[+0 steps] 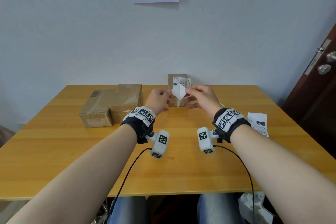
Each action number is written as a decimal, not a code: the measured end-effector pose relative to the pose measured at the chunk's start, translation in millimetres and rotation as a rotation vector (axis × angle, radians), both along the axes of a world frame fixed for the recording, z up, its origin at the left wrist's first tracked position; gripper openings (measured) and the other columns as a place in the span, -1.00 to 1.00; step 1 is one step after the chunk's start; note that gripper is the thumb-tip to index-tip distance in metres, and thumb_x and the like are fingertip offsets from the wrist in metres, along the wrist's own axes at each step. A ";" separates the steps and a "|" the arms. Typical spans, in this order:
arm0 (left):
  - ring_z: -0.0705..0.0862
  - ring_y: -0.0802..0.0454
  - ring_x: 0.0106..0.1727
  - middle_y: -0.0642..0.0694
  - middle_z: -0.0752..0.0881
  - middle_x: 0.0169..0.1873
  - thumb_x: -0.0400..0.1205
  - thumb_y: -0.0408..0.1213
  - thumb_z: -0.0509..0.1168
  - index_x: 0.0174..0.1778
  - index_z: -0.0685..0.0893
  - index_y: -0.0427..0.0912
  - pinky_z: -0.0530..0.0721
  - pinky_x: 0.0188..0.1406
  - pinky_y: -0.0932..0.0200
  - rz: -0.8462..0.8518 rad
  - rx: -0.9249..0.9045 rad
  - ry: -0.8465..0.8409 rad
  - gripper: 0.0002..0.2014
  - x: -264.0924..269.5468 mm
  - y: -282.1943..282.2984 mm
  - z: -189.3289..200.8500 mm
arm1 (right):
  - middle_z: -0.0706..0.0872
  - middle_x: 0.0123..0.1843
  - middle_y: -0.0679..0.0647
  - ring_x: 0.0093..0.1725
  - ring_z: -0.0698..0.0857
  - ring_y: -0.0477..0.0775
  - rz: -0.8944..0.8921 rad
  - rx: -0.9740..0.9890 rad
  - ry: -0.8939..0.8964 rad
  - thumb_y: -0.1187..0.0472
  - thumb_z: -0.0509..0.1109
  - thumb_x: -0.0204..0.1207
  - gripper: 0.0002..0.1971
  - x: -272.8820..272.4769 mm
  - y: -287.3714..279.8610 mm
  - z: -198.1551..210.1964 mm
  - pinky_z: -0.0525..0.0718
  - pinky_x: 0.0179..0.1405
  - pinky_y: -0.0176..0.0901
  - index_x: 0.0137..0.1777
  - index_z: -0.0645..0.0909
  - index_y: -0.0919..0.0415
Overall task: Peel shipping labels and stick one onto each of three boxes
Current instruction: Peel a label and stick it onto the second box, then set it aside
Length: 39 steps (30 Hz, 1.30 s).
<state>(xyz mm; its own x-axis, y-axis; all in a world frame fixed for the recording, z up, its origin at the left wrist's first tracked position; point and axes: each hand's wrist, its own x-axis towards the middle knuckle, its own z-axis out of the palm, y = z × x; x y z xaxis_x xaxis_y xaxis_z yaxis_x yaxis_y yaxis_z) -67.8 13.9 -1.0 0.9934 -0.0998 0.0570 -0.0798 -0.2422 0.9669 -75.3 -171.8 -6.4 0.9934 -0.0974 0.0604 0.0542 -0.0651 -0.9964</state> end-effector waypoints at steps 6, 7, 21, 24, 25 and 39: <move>0.78 0.20 -0.23 0.04 0.74 -0.08 0.85 -0.21 0.16 0.03 0.65 -0.14 0.79 -0.17 0.05 0.017 -0.011 0.023 -0.81 1.1 4.8 -0.8 | 0.85 -0.04 0.19 -0.20 0.83 0.12 0.006 0.022 0.013 0.27 0.49 0.69 -0.89 0.4 -1.4 0.2 0.90 -0.20 0.17 0.10 0.79 0.30; 0.78 0.19 -0.21 0.03 0.74 -0.07 0.86 -0.21 0.16 0.00 0.64 -0.13 0.79 -0.15 0.04 0.017 -0.007 0.028 -0.80 1.1 5.3 -0.7 | 0.85 -0.04 0.19 -0.19 0.83 0.13 0.004 0.028 0.016 0.27 0.50 0.69 -0.89 0.2 -1.6 0.3 0.90 -0.19 0.19 0.10 0.79 0.31; 0.78 0.10 -0.15 -0.06 0.71 0.01 0.89 -0.21 0.01 0.43 0.54 -0.31 0.76 -0.31 0.11 0.012 0.010 0.137 -0.66 2.2 7.1 1.9 | 0.85 -0.06 0.21 -0.19 0.86 0.18 -0.009 0.173 0.051 0.30 0.44 0.72 -0.90 -2.4 -5.1 4.8 0.86 -0.05 0.34 0.14 0.72 0.32; 0.78 0.10 -0.17 -0.16 0.73 0.15 0.89 -0.21 0.00 0.44 0.52 -0.32 0.78 -0.29 0.10 0.019 0.016 0.143 -0.66 3.2 9.9 0.2 | 0.85 -0.10 0.18 -0.24 0.86 0.14 -0.015 0.171 0.055 0.31 0.41 0.73 -0.91 -4.1 -5.2 5.3 0.88 -0.11 0.30 0.10 0.72 0.33; 0.77 0.11 -0.18 -0.17 0.73 0.17 0.89 -0.22 0.00 0.44 0.52 -0.32 0.79 -0.28 0.10 0.017 0.019 0.143 -0.66 3.6 11.0 -0.1 | 0.84 -0.12 0.18 -0.25 0.86 0.11 -0.026 0.166 0.048 0.32 0.39 0.73 -0.90 -4.6 -5.5 5.6 0.89 -0.21 0.23 0.07 0.72 0.33; 0.86 -0.04 -0.02 -0.08 0.73 0.08 0.85 -0.28 -0.01 0.38 0.55 -0.27 0.81 -0.12 -0.04 0.082 -0.095 0.230 -0.69 5.5 21.5 -5.5 | 0.81 -0.16 0.21 -0.22 0.83 0.19 -0.117 0.299 0.013 0.32 0.34 0.73 -0.83 -8.2 -9.4 8.8 0.82 -0.46 0.03 -0.06 0.71 0.33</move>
<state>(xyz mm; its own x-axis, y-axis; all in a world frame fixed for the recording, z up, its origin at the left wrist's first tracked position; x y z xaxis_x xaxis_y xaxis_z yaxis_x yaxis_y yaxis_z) -62.3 35.4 -6.6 0.9858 -0.0231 -0.1664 0.1613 -0.1460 0.9760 -83.6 -181.2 2.4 0.9749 -0.2225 -0.0008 0.0507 0.2257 -0.9729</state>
